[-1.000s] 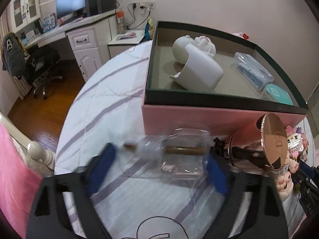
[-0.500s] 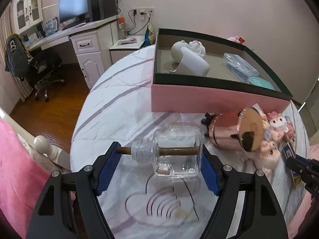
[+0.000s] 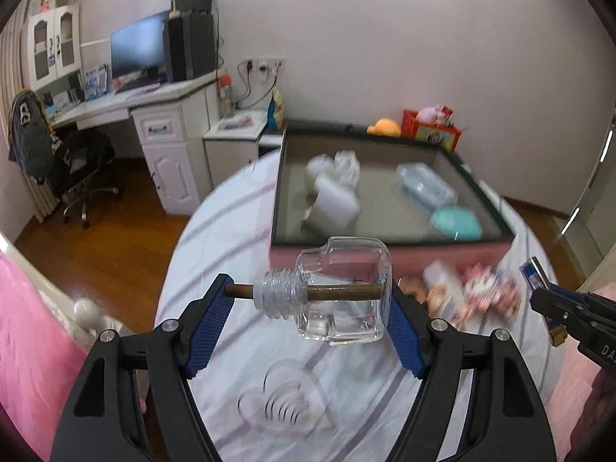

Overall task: Organize rigid objects
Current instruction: 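Carry the bottle and blue box over the pink box and release them inside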

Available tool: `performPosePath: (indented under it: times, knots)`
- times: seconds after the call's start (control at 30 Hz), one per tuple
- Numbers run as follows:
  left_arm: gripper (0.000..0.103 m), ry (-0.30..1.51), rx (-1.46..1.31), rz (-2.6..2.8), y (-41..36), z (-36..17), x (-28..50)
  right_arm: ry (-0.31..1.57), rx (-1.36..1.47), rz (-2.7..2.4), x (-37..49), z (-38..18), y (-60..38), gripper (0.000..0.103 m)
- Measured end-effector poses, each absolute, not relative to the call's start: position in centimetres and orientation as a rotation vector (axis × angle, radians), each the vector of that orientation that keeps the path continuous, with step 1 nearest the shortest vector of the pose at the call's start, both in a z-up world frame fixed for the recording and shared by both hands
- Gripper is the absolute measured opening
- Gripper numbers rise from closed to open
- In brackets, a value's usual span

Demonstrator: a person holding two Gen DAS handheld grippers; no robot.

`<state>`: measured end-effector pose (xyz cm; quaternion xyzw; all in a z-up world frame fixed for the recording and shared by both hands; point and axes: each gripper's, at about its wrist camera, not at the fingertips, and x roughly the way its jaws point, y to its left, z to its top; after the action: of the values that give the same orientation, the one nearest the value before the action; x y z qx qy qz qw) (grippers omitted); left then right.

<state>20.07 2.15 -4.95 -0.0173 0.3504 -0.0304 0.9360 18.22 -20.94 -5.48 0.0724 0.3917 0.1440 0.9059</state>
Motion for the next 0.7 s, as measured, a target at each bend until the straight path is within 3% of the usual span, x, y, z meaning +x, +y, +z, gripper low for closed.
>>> performPosePath:
  times: [0.37, 0.7]
  knots:
    - [0.076, 0.659, -0.008, -0.139, -1.3, -0.7, 28.8, 0.727, 0.098, 0.284, 28.0, -1.6, -21.1, 0.021]
    - [0.077, 0.846, 0.016, -0.210, -6.2, -5.1, 38.9, 0.859, 0.106, 0.244, 38.3, -5.8, -22.1, 0.021]
